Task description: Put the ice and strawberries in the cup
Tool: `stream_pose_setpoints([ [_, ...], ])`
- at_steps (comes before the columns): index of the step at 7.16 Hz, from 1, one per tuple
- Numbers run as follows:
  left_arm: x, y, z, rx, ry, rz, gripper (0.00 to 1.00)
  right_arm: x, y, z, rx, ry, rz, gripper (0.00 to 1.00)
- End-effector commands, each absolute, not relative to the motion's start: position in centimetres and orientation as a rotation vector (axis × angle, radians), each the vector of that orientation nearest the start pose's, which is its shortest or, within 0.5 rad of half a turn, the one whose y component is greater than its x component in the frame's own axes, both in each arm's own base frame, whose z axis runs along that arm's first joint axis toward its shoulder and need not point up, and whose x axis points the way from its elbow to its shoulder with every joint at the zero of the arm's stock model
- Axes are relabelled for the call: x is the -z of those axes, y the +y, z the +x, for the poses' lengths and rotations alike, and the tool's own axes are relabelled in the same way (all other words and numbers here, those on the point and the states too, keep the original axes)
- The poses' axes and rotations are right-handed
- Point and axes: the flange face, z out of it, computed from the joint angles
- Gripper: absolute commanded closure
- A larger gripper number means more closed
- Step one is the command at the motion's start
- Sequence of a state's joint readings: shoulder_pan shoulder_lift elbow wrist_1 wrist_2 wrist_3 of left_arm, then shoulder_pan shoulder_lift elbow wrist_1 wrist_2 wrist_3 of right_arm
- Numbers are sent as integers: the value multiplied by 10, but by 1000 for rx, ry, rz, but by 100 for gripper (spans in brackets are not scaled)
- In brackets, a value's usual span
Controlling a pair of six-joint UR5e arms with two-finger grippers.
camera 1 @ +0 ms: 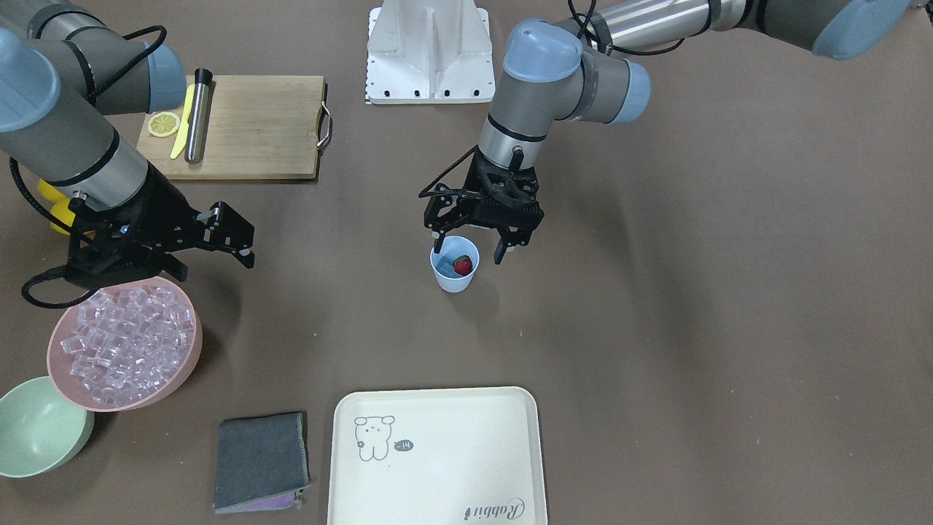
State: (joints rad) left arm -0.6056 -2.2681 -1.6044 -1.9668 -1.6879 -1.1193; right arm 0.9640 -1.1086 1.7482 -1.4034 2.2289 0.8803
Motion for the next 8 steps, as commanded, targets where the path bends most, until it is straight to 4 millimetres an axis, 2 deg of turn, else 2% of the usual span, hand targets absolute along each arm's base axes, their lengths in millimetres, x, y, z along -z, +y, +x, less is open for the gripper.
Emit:
stream_pose_setpoints([
  [1, -215, -541, 424, 43, 947, 582, 2, -306, -562, -280, 20, -968, 161, 0],
  [2, -246, -549, 356, 65, 957, 588, 2, -319, -563, -269, 33, -952, 172, 0],
  [3, -298, -546, 330, 42, 953, 592, 2, -328, -564, -261, 30, -944, 171, 0],
  [4, -341, -559, 279, 112, 894, 580, 2, -350, -566, -240, 49, -919, 187, 0],
  [5, -388, -575, 188, 87, 855, 530, 2, -397, -568, -191, 87, -865, 210, 0],
  [6, -442, -586, 89, 2, 824, 434, 2, -445, -567, -133, 91, -825, 208, 0],
  [7, -479, -587, 5, -54, 708, 390, 2, -491, -562, -76, 82, -802, 198, 0],
  [8, -510, -582, -70, -149, 620, 316, 2, -529, -548, -35, 35, -760, 146, 0],
])
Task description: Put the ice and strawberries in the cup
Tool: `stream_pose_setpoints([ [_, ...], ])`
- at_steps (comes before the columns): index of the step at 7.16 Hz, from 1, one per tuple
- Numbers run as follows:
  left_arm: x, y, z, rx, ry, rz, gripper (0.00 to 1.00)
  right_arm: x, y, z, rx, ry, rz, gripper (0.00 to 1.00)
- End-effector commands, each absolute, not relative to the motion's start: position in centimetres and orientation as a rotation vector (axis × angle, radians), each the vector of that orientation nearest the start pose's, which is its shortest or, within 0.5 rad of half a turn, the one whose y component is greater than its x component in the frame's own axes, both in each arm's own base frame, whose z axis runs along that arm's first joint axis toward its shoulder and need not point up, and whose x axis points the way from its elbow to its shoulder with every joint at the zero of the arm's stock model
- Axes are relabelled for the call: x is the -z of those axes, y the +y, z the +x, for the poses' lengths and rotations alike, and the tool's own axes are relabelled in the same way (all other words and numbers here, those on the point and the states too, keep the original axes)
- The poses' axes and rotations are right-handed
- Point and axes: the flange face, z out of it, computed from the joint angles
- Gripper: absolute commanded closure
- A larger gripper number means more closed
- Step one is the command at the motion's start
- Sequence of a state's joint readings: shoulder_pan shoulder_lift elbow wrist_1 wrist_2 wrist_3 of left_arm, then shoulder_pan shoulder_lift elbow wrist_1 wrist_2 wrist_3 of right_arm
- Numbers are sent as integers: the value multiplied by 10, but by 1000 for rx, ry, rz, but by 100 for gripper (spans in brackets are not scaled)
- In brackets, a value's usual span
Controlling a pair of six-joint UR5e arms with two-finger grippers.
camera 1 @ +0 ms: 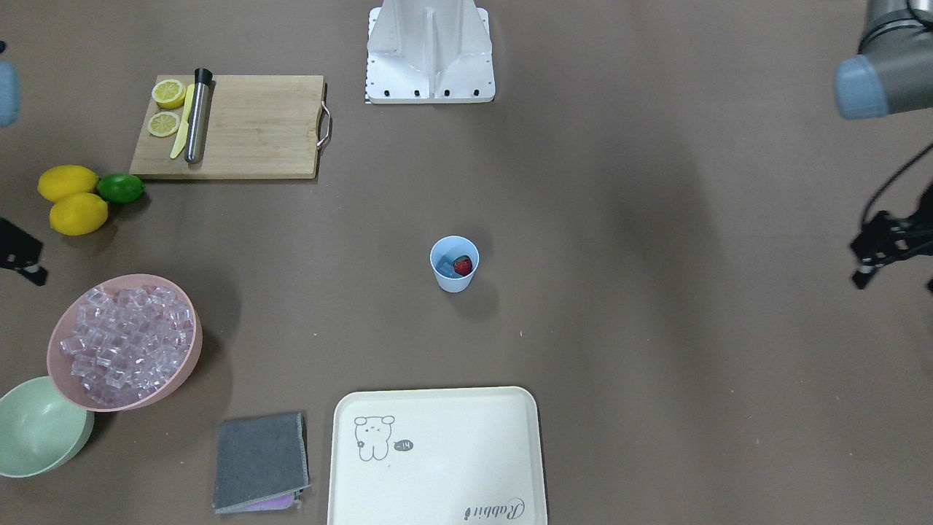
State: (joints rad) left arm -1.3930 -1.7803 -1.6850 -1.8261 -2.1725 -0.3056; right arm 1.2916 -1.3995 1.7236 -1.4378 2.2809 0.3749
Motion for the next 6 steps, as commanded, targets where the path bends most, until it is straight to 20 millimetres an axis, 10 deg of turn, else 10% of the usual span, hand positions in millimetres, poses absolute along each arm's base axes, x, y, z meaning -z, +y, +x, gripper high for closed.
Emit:
stream_pose_setpoints([
  [1, -532, -568, -113, -227, 597, 269, 2, -561, -528, 5, -12, -737, 95, 0],
  [3, -594, -525, -124, -193, 616, 182, 2, -644, -473, 75, -13, -718, 50, 0],
  [6, -629, -507, -118, -185, 626, 148, 2, -663, -449, 103, -57, -720, 46, 0],
])
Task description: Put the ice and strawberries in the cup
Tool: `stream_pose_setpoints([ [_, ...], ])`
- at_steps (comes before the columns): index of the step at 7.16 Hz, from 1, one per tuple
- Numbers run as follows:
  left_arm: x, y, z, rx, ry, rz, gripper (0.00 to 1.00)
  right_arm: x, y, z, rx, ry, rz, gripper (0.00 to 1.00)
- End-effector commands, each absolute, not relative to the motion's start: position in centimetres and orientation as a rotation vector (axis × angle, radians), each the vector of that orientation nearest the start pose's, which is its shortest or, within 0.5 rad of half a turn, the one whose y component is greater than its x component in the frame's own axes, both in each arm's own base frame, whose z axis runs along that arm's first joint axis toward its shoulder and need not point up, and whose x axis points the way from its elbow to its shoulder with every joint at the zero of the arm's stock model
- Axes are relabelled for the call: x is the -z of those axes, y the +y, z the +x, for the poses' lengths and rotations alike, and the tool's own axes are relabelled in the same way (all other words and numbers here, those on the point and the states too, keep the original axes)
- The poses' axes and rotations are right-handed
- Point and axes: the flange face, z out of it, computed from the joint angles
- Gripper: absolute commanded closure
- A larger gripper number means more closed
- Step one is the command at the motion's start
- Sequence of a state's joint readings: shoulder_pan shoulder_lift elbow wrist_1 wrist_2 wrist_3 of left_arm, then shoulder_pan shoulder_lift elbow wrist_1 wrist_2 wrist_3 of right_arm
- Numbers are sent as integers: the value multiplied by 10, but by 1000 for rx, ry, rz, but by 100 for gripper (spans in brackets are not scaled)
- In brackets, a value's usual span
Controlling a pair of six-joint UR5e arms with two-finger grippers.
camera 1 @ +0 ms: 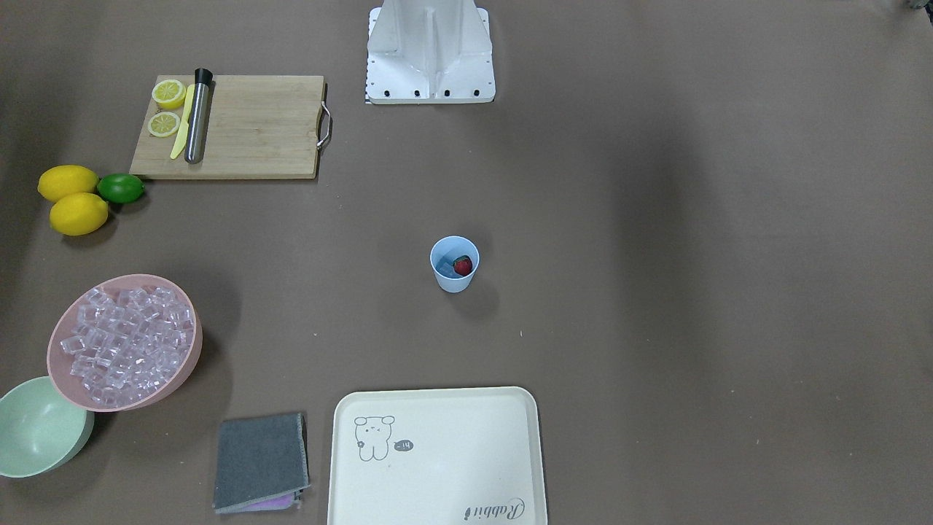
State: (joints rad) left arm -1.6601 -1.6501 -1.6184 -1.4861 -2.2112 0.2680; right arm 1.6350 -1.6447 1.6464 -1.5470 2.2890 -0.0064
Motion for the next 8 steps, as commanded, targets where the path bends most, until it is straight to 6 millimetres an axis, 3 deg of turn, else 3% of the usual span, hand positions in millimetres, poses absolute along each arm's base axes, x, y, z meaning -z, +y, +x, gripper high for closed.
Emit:
stream_pose_setpoints([
  [1, -636, -501, -118, -184, 623, 157, 2, -663, -449, 103, -58, -720, 47, 0],
  [2, -659, -500, -118, -175, 630, 126, 2, -664, -451, 103, -58, -718, 46, 0],
  [3, -666, -499, -118, -175, 628, 129, 2, -662, -452, 103, -58, -718, 48, 0],
  [8, -660, -505, -117, -97, 628, 112, 2, -642, -478, 87, -109, -721, 34, 0],
])
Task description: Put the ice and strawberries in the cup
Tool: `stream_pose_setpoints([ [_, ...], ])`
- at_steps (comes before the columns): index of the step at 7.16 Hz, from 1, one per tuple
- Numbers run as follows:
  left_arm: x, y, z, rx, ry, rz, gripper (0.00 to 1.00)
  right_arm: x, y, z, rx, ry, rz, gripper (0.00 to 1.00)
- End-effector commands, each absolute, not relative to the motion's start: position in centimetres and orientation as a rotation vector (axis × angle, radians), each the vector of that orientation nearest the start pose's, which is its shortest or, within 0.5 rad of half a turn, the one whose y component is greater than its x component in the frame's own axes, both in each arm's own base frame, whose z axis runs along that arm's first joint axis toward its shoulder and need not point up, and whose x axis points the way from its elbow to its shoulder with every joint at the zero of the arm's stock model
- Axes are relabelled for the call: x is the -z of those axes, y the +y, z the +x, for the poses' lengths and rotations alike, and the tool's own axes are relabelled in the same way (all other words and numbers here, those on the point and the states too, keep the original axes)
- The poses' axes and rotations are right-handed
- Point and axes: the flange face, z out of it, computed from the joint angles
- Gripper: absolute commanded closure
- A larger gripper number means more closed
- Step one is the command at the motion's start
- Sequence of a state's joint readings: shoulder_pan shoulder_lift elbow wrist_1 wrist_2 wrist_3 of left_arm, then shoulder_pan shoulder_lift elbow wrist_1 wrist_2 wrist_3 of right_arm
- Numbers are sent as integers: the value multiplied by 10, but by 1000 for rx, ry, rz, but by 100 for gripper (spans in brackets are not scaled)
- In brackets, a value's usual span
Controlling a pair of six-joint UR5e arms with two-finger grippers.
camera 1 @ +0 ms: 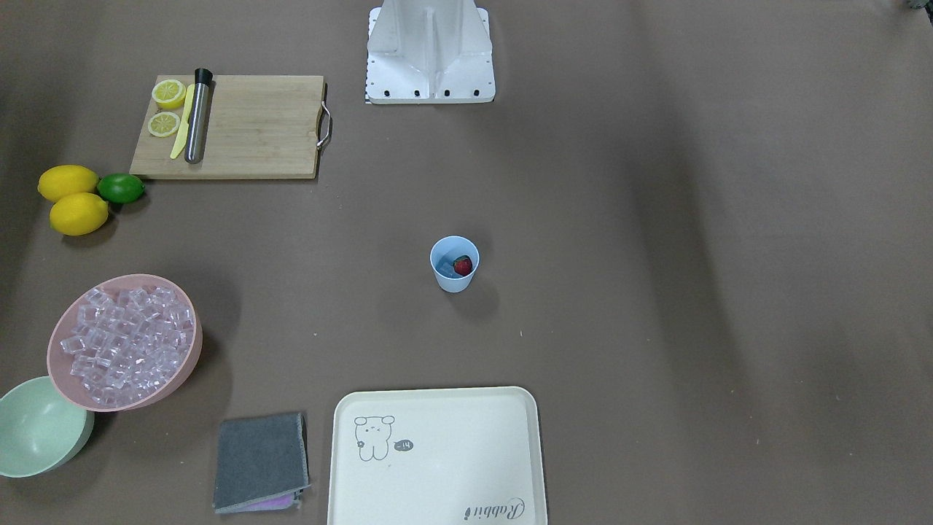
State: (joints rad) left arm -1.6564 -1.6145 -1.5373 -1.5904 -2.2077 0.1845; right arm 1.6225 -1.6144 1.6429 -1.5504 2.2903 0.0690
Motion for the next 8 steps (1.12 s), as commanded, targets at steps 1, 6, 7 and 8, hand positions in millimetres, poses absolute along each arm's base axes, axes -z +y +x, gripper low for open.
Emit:
stream_pose_setpoints([
  [1, -661, -505, -117, -98, 628, 111, 2, -642, -478, 86, -107, -721, 34, 0],
  [6, -666, -501, -117, -97, 627, 102, 2, -644, -475, 87, -105, -710, 35, 0],
  [7, -668, -500, -117, -94, 626, 97, 2, -644, -476, 86, -103, -710, 36, 0],
  [8, -669, -499, -117, -93, 627, 96, 2, -642, -477, 86, -102, -710, 39, 0],
])
